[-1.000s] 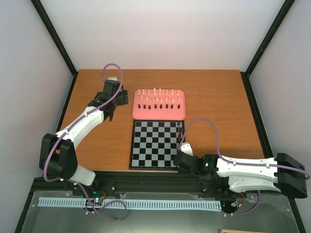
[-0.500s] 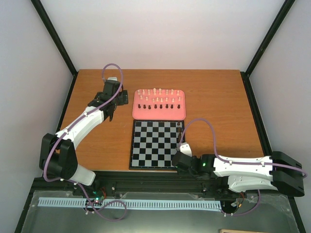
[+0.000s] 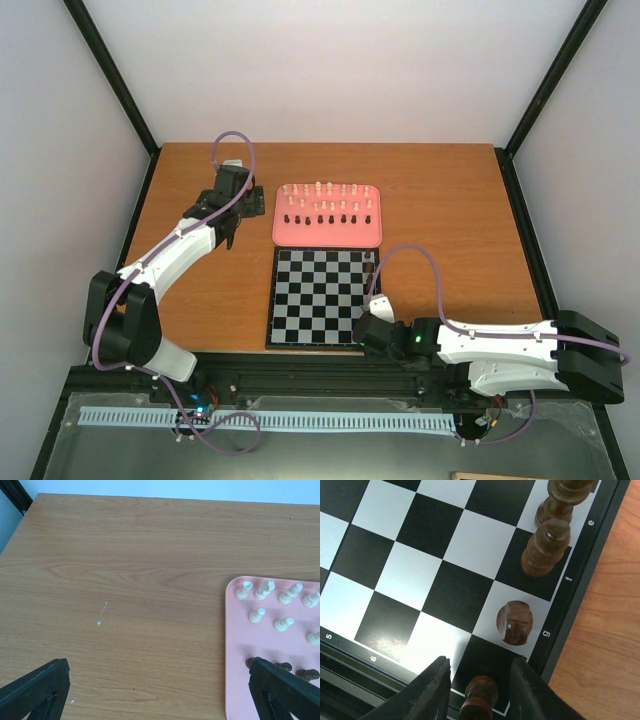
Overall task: Set up the chess pieces on the board
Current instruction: Place the chess piece on the chessboard.
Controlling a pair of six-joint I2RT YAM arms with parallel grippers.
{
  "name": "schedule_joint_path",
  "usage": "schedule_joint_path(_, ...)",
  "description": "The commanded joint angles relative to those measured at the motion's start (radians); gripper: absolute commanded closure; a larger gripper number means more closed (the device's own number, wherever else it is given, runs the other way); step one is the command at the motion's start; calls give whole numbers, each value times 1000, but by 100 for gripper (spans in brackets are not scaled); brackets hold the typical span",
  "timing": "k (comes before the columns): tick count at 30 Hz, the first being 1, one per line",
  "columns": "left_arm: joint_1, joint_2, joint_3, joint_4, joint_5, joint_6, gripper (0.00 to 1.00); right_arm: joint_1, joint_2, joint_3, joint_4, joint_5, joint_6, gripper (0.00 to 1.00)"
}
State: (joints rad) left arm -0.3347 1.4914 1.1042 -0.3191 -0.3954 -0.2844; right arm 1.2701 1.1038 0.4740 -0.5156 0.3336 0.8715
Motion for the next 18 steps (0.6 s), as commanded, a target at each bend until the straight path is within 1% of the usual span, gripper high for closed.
schedule_joint_path(1,2,0,35,19,-5,-1,0,9,-18,3,5,31,3,63)
schedule_joint_path(6,2,-7,33,17,-8,-1,0,8,-34,26,-21,25,-11,61)
schedule_joint_path(13,2,-17,31,14,-7,0,0,9,-45,107,-132,21,-19,45)
schedule_joint_path(18,2,-28,26,13,-5,0,0,8,-76,182,-233,56,-21,39)
